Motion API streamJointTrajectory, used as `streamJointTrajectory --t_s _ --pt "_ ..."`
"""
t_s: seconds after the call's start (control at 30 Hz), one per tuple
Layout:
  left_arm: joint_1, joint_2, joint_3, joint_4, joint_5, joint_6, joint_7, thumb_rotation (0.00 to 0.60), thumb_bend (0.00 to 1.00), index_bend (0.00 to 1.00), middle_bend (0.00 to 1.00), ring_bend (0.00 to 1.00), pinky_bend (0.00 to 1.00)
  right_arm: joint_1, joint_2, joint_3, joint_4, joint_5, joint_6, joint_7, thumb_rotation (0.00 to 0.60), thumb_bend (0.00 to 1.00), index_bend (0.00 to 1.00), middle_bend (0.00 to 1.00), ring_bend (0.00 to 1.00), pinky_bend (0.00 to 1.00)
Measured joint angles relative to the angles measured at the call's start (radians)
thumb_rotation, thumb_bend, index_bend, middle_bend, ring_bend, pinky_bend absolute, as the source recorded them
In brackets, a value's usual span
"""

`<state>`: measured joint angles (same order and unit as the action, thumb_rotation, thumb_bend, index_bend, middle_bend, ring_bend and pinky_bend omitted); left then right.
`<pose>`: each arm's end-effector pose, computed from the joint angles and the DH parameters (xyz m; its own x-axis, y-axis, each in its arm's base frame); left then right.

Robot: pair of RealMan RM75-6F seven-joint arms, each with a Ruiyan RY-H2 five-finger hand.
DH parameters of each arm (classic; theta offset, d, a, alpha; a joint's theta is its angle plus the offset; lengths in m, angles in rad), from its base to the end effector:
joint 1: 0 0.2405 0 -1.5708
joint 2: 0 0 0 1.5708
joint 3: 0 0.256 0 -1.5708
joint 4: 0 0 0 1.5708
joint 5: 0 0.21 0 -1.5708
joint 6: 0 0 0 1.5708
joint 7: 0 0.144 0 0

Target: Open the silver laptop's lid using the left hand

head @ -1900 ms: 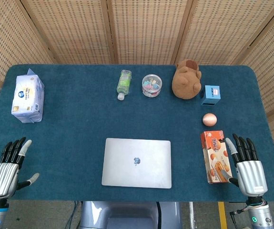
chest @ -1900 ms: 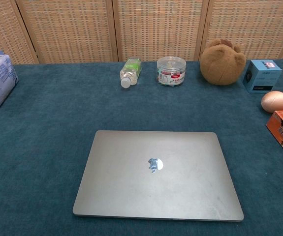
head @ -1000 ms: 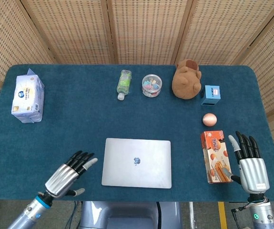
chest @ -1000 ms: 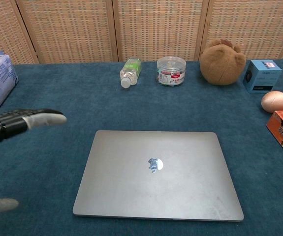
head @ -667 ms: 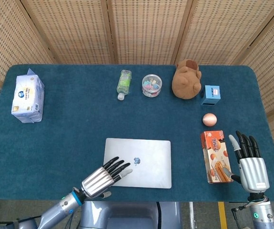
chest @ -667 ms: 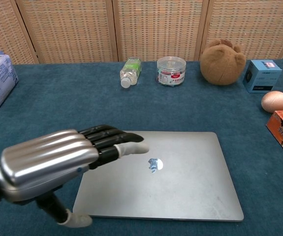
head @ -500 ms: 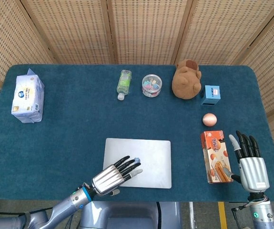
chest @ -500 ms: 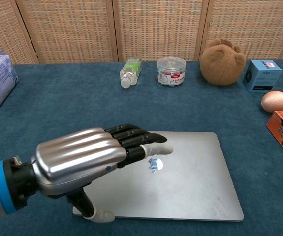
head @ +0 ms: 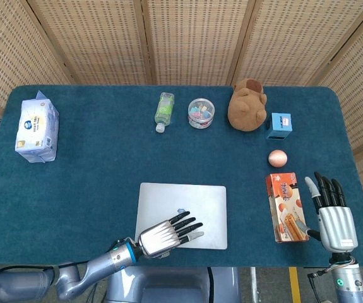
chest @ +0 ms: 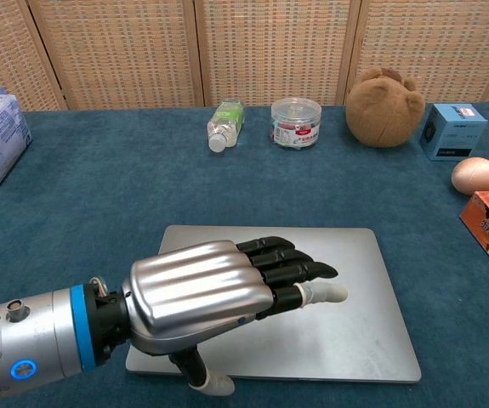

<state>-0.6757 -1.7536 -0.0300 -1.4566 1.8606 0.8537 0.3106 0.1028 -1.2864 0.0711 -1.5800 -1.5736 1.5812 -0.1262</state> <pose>-0.0857 0.2137 -0.1046 0.6346 0.1223 0.7631 0.3956 -0.8997 -0.1848 -0.2811 -0.1883 0.1219 0.3794 0.1208 0.9173 -0.9164 -0.0877 0.3905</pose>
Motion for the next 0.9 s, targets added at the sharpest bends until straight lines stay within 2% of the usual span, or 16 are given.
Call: streamJointTrajectory --t_s 0.33,0.9 --pt "-0.044 -0.095 0.024 0.122 0.011 0.028 -0.021 0.6 0.0 0.0 0.0 0.0 0.0 0.001 0.006 0.003 -0.003 0.006 -0.011 0.012 0.6 0.0 0.0 0.0 0.0 0.0" --pt "-0.077 -0.167 0.01 0.177 -0.049 0.032 0.043 0.6 0.0 0.0 0.0 0.0 0.0 0.001 0.015 0.008 -0.006 0.016 -0.024 0.033 0.6 0.0 0.0 0.0 0.0 0.0"
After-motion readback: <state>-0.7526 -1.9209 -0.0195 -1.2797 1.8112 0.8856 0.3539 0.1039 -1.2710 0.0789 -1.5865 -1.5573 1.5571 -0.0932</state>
